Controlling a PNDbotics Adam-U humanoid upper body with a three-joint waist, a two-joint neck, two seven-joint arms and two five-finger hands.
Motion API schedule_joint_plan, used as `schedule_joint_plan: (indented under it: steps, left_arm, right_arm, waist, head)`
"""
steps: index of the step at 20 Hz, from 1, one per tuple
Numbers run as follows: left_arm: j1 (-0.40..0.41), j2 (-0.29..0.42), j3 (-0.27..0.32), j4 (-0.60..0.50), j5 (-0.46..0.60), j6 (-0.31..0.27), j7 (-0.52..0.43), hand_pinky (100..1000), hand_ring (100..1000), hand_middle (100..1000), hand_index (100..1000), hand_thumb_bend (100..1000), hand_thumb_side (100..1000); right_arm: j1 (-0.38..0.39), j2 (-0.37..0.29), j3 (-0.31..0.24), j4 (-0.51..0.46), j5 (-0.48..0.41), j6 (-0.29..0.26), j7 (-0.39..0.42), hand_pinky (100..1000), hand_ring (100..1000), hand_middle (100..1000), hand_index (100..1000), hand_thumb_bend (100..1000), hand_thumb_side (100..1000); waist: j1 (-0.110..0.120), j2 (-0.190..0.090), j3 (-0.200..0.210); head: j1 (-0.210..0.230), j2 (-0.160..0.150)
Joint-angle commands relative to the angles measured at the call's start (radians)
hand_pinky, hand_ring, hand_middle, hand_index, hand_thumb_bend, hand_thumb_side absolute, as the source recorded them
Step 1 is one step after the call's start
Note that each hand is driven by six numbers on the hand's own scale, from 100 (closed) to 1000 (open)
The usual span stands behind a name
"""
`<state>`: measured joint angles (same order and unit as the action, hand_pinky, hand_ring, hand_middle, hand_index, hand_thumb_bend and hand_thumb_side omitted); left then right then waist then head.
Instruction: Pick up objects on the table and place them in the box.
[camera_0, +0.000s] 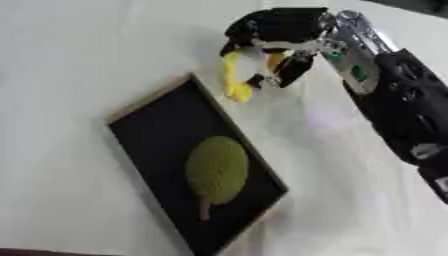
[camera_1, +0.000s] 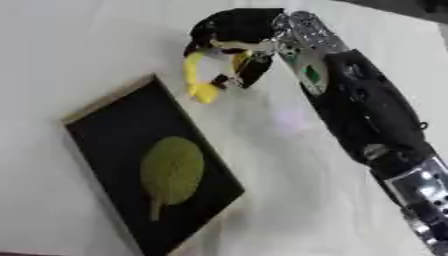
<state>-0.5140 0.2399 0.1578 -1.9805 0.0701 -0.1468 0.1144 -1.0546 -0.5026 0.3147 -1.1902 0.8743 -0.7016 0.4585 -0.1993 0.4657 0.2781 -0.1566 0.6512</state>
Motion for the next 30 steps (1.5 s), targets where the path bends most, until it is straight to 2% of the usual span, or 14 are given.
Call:
schedule_joint_plan:
  steps: [1, 5, 7, 8, 10, 12, 16, 20, 25, 27, 30]
  left_arm:
    - [-0.008, 0.011, 0.000, -0.019, 0.002, 0.003, -0.003, 784, 678, 563, 777, 100, 684]
    - [-0.006, 0.011, 0.000, -0.019, 0.001, 0.005, -0.004, 784, 678, 560, 777, 100, 685]
    - [-0.006, 0.011, -0.001, -0.019, 0.001, 0.006, -0.005, 784, 679, 558, 776, 100, 685]
    - [-0.006, 0.010, -0.002, -0.019, 0.001, 0.006, -0.006, 784, 678, 557, 776, 100, 685]
    - [-0.006, 0.009, -0.002, -0.019, 0.001, 0.006, -0.006, 784, 677, 557, 776, 100, 685]
    - [-0.005, 0.008, -0.002, -0.019, 0.001, 0.007, -0.006, 784, 677, 557, 776, 100, 686]
    - [-0.003, 0.004, -0.002, -0.019, 0.000, 0.007, -0.004, 785, 678, 558, 776, 100, 680]
    - [-0.006, 0.002, -0.003, -0.019, -0.006, 0.004, 0.000, 784, 679, 560, 777, 100, 669]
    - [-0.002, 0.001, -0.001, -0.019, -0.016, 0.003, 0.009, 784, 680, 561, 777, 100, 661]
    - [-0.001, 0.003, 0.006, -0.019, -0.022, 0.000, 0.019, 785, 682, 564, 778, 100, 654]
    - [-0.004, 0.007, 0.032, -0.019, -0.034, -0.004, 0.065, 785, 689, 574, 783, 100, 626]
  right_arm:
    - [-0.016, -0.019, -0.003, -0.005, -0.016, -0.018, 0.021, 907, 912, 713, 858, 150, 185]
    - [-0.018, -0.021, -0.003, -0.009, -0.023, -0.024, 0.044, 902, 904, 694, 847, 134, 195]
    - [-0.018, -0.020, -0.007, -0.014, -0.028, -0.018, 0.041, 890, 881, 613, 809, 165, 194]
    - [-0.018, -0.021, -0.010, -0.016, -0.027, -0.010, 0.031, 877, 853, 525, 759, 205, 204]
    - [-0.015, -0.020, -0.013, -0.020, -0.023, 0.015, -0.003, 860, 817, 417, 695, 164, 198]
    - [-0.011, -0.021, -0.013, -0.024, -0.029, 0.036, -0.042, 850, 799, 368, 670, 121, 177]
    - [-0.005, -0.029, -0.010, -0.056, -0.079, 0.062, -0.092, 846, 779, 337, 664, 100, 131]
    - [-0.002, -0.043, -0.016, -0.154, -0.173, 0.110, -0.100, 846, 768, 314, 663, 100, 100]
    - [-0.004, -0.062, -0.014, -0.319, -0.262, 0.184, -0.059, 837, 750, 322, 655, 100, 100]
    - [-0.003, -0.063, 0.002, -0.388, -0.272, 0.201, -0.033, 830, 740, 335, 653, 100, 100]
    - [-0.003, -0.050, 0.027, -0.483, -0.249, 0.230, -0.001, 808, 720, 363, 646, 150, 109]
  waist:
    - [0.014, -0.022, -0.003]
    - [0.015, -0.024, -0.005]
    - [0.015, -0.025, -0.006]
    - [0.015, -0.026, -0.006]
    - [0.016, -0.026, -0.006]
    - [0.018, -0.028, -0.008]
    - [0.027, -0.035, -0.018]
    - [0.044, -0.047, -0.027]
    - [0.063, -0.064, -0.037]
    - [0.068, -0.070, -0.040]
    - [0.078, -0.077, -0.041]
  head:
    - [0.002, 0.003]
    - [0.003, 0.004]
    - [0.003, 0.004]
    - [0.003, 0.004]
    - [0.002, 0.004]
    - [0.001, 0.006]
    - [0.003, 0.012]
    - [0.003, 0.021]
    - [0.004, 0.033]
    - [0.003, 0.039]
    - [0.000, 0.046]
